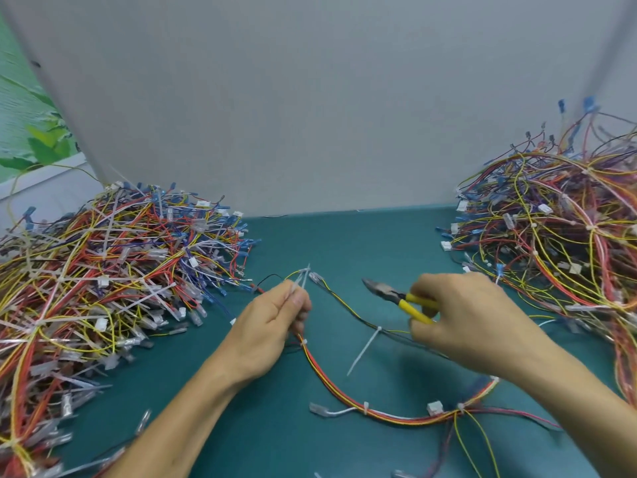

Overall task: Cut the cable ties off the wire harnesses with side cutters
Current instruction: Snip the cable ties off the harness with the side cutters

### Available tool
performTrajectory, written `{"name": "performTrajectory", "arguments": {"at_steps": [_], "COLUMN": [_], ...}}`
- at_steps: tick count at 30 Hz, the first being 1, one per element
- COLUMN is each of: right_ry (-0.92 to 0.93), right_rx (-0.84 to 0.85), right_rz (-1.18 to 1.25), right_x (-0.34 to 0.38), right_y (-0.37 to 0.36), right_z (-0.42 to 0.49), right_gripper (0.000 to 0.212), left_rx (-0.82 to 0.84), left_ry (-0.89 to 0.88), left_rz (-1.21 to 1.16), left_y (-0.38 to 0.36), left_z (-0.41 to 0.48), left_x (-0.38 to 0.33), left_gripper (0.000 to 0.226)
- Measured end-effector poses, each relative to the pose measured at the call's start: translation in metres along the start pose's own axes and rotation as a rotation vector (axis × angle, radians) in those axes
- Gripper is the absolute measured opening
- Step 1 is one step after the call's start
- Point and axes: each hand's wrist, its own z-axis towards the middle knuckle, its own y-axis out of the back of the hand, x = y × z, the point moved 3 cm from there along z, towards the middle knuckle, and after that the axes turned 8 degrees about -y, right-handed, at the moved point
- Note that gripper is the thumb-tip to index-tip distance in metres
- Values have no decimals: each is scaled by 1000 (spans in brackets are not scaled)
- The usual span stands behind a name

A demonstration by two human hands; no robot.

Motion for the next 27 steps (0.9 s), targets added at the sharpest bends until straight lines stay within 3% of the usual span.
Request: {"name": "performTrajectory", "arguments": {"at_steps": [6, 11, 17, 22, 27], "right_ry": [-73, -97, -115, -150, -156], "right_rx": [56, 83, 207, 240, 249], "right_rz": [111, 186, 255, 298, 321], "right_x": [-22, -20, -20, -24, -24], "right_y": [-35, -41, -38, -36, -33], "right_z": [-6, -5, -7, -4, -4], "right_gripper": [20, 27, 27, 24, 21], "left_rx": [183, 289, 267, 420, 374], "left_ry": [-233, -403, -434, -510, -720], "left_rz": [261, 494, 610, 694, 756], "left_y": [-32, -55, -51, -46, -55], "left_z": [-8, -3, 14, 12, 15], "left_x": [-29, -31, -25, -19, -27], "left_gripper": [11, 32, 25, 48, 27]}}
